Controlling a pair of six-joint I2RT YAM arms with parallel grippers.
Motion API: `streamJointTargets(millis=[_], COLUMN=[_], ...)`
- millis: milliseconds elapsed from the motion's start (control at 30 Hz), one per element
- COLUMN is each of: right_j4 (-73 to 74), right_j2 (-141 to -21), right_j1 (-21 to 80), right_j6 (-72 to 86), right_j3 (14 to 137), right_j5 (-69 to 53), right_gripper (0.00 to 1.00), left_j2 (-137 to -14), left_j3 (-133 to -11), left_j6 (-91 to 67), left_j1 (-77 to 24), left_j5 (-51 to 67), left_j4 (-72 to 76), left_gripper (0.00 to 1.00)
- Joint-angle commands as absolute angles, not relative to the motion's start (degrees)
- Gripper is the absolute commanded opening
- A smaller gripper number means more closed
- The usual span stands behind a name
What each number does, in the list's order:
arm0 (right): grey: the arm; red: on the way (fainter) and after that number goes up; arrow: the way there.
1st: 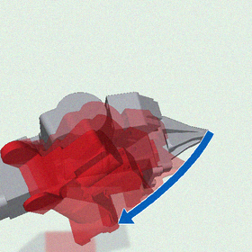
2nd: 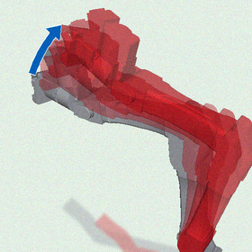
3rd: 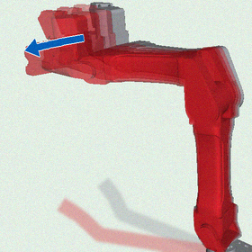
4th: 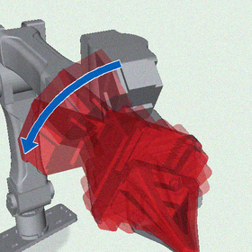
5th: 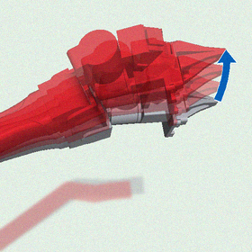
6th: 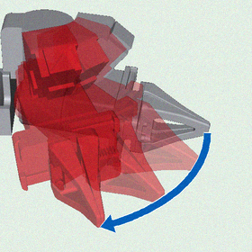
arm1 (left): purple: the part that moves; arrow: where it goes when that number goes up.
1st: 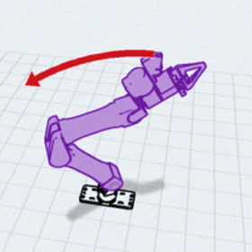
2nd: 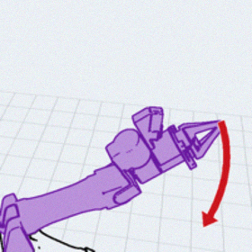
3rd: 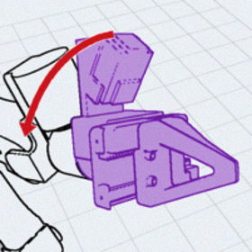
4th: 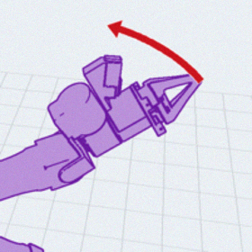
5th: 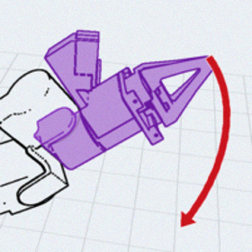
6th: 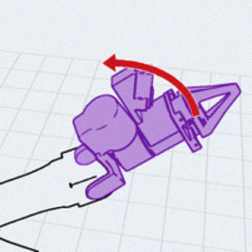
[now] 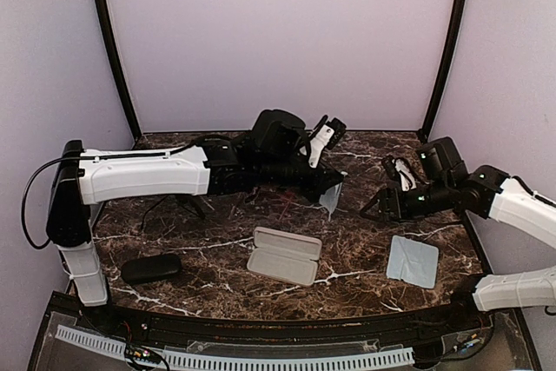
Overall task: Organize the sunglasses
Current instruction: Move the opened sunglasses case to the center of the board.
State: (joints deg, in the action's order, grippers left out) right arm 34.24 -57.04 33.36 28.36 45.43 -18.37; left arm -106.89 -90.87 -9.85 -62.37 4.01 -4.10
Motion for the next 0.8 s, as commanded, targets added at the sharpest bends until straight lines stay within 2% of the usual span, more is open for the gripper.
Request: streamJointTargets(millis=[0,200,367,633,767], right_j4=[28.33,24.48,12.69,5.54,2.49], right_j2=[-58.25,-62.15,-66.87,-76.04,-79.45], right_j1=[34.58,37.58,41.02,50.05,52.10], right_j6=[27.60,26.39,30.25,29.06,28.38], right_j3=[45.98,48.56,47.78,52.53,54.24], right_j5=[-20.71,-21.52,-25.71,-23.32,-24.20], right_gripper=[0.73,0.73,0.73,0.69,0.69], left_j2=[-102.74,-96.34,-89.93,-80.55,-78.37], left_j3=[-93.56,-90.62,-83.53,-74.31,-73.44], left_j6=[-11.63,-11.35,-14.75,-19.97,-22.17], left_j1=[-62.28,-61.88,-61.63,-61.52,-61.52], left_j5=[3.14,-1.80,-1.86,-4.66,-7.90], left_j4=[-9.62,-15.28,-13.89,-13.95,-18.81], left_gripper=[0.00,0.00,0.00,0.00,0.00])
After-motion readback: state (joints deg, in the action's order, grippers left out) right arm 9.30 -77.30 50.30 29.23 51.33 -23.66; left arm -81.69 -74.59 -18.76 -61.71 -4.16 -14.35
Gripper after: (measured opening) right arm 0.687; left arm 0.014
